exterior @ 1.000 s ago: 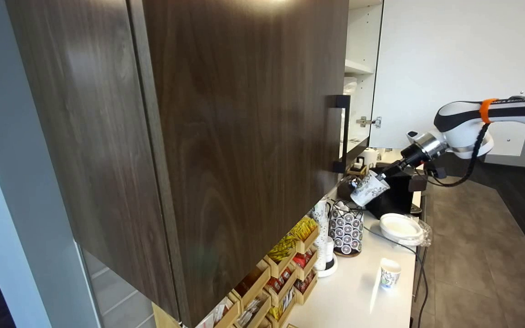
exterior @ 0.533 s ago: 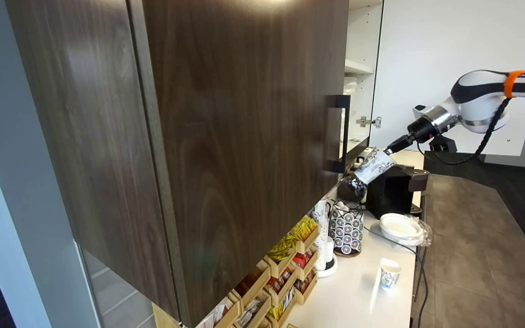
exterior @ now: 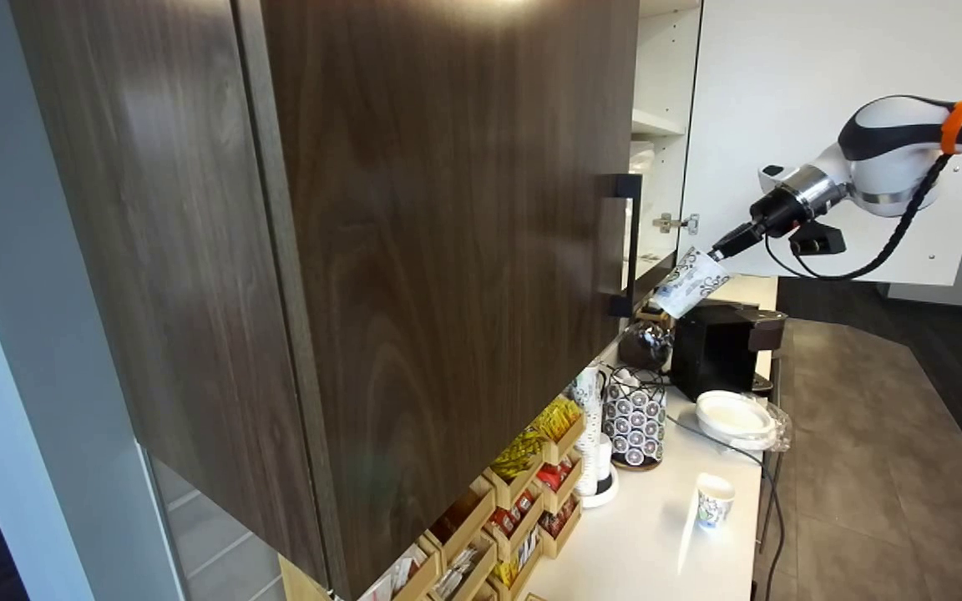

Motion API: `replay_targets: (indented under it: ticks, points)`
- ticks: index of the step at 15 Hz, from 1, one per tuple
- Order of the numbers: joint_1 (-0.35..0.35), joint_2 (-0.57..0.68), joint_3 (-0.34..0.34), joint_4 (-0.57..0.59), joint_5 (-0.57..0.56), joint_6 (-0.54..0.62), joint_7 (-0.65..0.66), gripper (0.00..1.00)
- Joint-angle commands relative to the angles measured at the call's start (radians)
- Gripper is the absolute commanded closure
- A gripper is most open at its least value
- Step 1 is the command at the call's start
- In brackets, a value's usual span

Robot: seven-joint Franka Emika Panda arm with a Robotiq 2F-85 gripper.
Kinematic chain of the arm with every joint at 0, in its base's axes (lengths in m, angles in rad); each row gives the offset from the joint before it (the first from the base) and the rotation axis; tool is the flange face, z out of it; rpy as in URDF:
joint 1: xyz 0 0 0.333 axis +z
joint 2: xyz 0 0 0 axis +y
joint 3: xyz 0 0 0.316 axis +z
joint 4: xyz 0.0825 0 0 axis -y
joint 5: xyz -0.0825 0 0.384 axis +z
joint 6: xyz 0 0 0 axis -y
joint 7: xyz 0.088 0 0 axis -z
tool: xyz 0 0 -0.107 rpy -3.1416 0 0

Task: Swap the two cups in the cupboard and on the counter

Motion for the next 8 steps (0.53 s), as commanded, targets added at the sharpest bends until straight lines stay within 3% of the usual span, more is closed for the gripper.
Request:
replay_targets:
  ticks: [1, 8]
  points:
    - [0.023, 0.004, -0.019, 0.005, -0.009, 0.001, 0.005, 0.99]
    - [0.053, 0.086, 0.022, 0.257, -0.110, -0.037, 0.129, 0.99]
